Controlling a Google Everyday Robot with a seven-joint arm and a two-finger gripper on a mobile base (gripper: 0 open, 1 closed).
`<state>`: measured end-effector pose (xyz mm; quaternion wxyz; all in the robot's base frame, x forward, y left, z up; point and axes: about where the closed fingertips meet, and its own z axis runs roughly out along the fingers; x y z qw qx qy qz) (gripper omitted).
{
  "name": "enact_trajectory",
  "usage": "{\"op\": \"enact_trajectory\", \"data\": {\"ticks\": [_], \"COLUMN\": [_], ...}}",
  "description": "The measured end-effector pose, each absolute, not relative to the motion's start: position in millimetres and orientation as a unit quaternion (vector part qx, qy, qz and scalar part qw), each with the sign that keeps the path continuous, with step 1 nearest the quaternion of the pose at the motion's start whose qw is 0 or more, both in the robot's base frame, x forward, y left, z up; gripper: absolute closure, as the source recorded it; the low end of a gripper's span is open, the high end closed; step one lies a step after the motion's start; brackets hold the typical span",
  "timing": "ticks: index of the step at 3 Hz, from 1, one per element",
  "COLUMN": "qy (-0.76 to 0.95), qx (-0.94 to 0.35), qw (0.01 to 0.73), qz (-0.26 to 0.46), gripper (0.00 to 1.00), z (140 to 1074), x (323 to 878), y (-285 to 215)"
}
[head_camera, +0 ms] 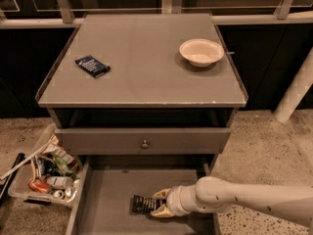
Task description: Pick rxbar chocolate from middle drawer and place on counter
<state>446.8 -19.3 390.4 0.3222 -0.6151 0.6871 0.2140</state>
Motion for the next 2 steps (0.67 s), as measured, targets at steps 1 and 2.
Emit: {"op": "enact_trajectory", "data": {"ticks": [1,2], "qy": [0.677,0.672], "qx": [-0.627,-0.634], "qw": [0.34,0.357], "qz": [0.183,0.138], "gripper": [1.0,1.0], "z": [438,499], "x": [445,446], "y": [-35,-55]}}
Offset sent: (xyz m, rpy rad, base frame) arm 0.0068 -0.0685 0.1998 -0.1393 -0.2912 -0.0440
